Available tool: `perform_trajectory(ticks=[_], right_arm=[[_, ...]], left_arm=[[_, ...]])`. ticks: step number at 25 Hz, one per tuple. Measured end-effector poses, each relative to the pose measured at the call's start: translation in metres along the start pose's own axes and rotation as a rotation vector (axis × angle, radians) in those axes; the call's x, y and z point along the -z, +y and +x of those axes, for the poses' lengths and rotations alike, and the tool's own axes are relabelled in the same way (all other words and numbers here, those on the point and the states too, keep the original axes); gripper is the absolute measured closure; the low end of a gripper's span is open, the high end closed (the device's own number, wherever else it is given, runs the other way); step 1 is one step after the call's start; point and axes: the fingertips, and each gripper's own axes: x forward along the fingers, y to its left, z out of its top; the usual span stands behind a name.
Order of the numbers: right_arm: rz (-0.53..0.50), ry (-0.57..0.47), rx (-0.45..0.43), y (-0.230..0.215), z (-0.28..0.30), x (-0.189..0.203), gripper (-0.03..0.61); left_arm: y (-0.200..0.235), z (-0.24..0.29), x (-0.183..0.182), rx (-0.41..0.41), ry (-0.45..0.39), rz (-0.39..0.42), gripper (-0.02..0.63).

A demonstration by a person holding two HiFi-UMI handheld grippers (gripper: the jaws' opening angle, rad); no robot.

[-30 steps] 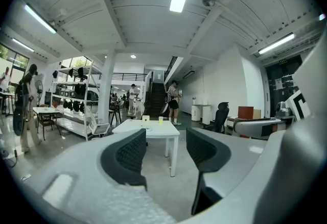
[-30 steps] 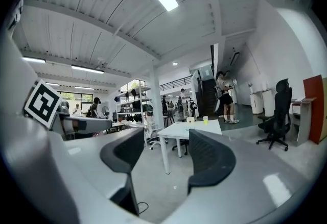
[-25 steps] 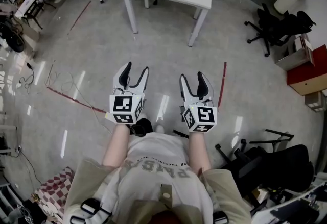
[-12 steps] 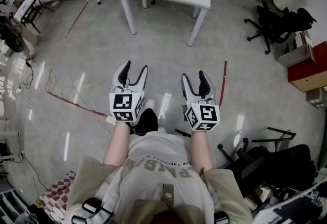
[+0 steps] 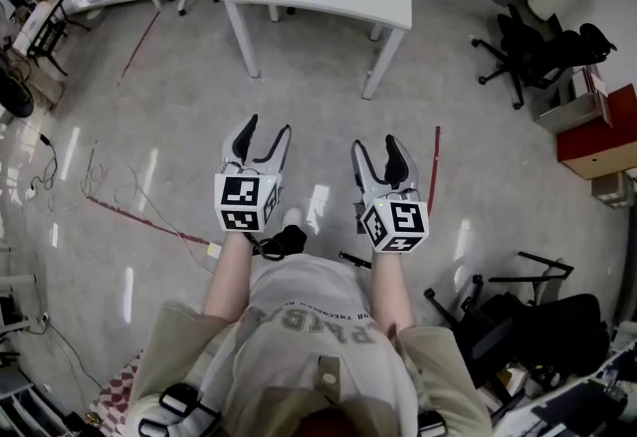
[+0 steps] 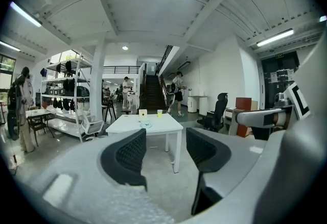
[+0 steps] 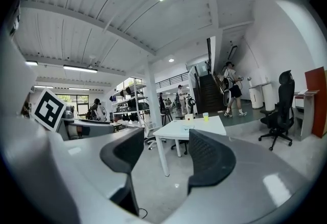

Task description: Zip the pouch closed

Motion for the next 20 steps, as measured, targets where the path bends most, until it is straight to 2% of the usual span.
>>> perform_trajectory(ticks=[12, 20], right_arm=[[-0.007, 0.027, 0.055, -0.003, 0.106, 0.002, 0.330], [-0.025, 0.036, 0.081, -0.002, 0.159, 0.003, 0.330]], left_arm=[[0.078, 0.080, -0.019, 0.045, -0.010, 0.021, 0.359], [0.129, 0.111, -0.029, 0.040, -0.029, -0.004, 0.359]])
